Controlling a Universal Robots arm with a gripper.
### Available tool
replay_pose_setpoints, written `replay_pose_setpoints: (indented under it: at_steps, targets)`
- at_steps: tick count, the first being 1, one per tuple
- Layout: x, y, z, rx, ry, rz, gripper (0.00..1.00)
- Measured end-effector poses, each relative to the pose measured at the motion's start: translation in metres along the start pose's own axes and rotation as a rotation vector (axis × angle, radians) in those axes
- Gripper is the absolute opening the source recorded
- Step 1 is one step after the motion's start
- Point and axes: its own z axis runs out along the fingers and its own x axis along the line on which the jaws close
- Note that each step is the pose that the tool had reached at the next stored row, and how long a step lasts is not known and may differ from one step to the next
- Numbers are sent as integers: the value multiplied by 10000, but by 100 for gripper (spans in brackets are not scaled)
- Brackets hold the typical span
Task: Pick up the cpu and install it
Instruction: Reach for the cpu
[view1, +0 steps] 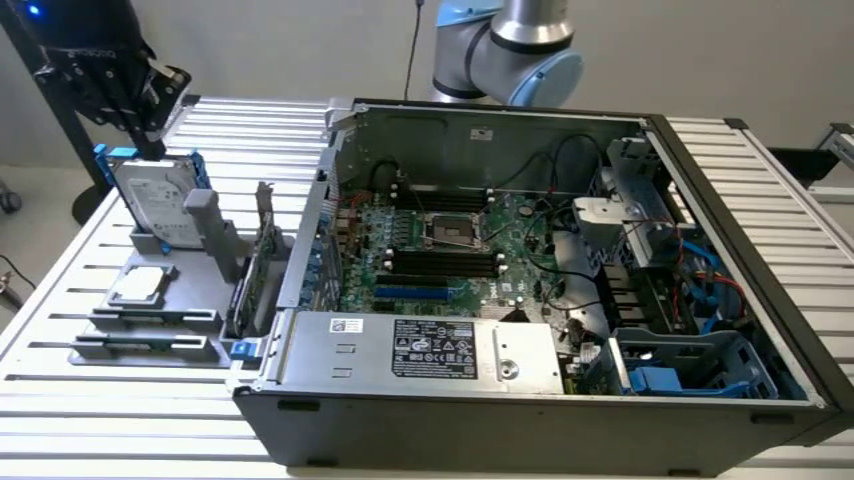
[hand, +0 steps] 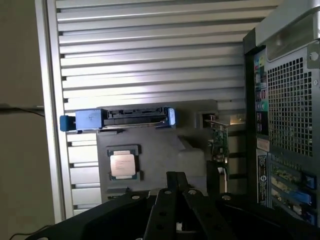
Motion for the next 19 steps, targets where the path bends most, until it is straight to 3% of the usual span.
replay_pose_setpoints:
  at_steps: [13, 19]
  targets:
    - [587, -23, 95, 44, 75, 2, 11]
    - [593, -24, 95, 46, 80, 1, 11]
